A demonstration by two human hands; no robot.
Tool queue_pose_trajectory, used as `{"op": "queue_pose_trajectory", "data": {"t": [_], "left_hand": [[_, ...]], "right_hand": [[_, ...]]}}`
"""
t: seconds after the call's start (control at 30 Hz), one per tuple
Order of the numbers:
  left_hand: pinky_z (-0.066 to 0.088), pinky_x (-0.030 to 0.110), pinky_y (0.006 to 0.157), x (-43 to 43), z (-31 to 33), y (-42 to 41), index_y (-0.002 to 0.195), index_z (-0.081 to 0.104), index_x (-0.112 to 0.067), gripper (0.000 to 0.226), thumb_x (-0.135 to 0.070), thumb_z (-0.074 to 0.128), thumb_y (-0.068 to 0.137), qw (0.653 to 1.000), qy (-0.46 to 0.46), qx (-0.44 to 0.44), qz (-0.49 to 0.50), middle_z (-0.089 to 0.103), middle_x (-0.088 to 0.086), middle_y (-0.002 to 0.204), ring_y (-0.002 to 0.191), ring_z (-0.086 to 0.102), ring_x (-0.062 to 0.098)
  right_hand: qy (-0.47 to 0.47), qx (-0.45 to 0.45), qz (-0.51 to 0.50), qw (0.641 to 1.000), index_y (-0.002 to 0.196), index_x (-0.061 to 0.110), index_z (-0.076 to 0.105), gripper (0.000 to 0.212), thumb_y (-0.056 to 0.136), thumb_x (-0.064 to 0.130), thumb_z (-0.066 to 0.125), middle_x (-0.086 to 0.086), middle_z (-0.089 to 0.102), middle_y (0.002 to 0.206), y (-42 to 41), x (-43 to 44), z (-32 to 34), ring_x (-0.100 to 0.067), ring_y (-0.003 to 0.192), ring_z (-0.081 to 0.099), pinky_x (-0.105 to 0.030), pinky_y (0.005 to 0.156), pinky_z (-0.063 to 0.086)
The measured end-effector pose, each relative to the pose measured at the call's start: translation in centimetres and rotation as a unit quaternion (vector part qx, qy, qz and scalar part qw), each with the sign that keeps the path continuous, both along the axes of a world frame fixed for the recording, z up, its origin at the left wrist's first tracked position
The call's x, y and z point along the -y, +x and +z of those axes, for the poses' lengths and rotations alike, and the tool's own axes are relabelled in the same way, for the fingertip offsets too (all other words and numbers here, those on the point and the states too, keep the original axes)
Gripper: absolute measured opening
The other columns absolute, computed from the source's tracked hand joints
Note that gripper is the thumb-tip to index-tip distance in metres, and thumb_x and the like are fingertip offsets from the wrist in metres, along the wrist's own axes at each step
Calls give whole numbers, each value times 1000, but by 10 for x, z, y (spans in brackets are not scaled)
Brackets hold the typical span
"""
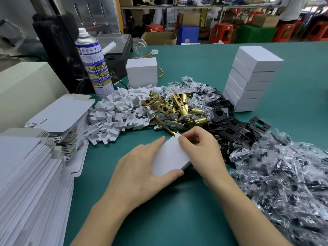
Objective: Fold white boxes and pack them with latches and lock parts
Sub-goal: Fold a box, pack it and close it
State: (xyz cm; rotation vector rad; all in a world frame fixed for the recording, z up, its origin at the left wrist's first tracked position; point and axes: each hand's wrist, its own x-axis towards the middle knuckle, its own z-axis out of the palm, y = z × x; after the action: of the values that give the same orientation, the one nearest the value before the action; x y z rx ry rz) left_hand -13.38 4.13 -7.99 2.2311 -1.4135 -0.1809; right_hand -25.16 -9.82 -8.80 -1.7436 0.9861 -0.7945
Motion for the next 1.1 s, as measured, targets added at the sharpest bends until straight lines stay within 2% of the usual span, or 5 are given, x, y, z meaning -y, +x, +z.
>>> {"op": "queue_pose_trajectory", "data": {"t": [0.37,0.57,0.8,1.0,1.1], "left_hand": [[56,39,97,-5,13,-6,150,55,-30,87,-61,71,70,998,-58,10,-11,64,-15,141,123,62,10],[55,35,100,-7,17,-1,148,57,-35,82,-56,74,71,997,-74,9,-31,64,-20,142,125,60,3],[52,28,92,-7,13,1,159,44,-34,93,-62,70,74,996,-63,28,-50,58,-22,146,125,54,-1],[35,13,96,-4,4,3,166,28,-31,99,-58,74,83,995,-49,37,-80,48,-21,152,132,43,-2],[35,17,104,-2,-1,5,167,22,-31,102,-59,75,84,994,-54,30,-86,45,-19,155,137,39,0]], "right_hand": [[-25,86,47,995,77,23,64,14,90,18,69,14,69,76,-2,-3,8,2,71,60,-8,65,42],[-11,129,61,990,76,20,63,14,87,23,71,13,65,71,-2,-2,9,0,68,59,-10,65,42],[1,139,87,986,78,21,62,9,83,26,69,15,67,75,-1,-3,9,2,70,60,-9,66,43],[25,139,87,986,78,23,65,7,84,26,67,14,68,76,-1,-3,7,4,70,58,-9,63,42],[56,131,95,985,81,27,70,9,90,25,70,15,69,78,-1,-3,5,2,73,58,-10,65,42]]}}
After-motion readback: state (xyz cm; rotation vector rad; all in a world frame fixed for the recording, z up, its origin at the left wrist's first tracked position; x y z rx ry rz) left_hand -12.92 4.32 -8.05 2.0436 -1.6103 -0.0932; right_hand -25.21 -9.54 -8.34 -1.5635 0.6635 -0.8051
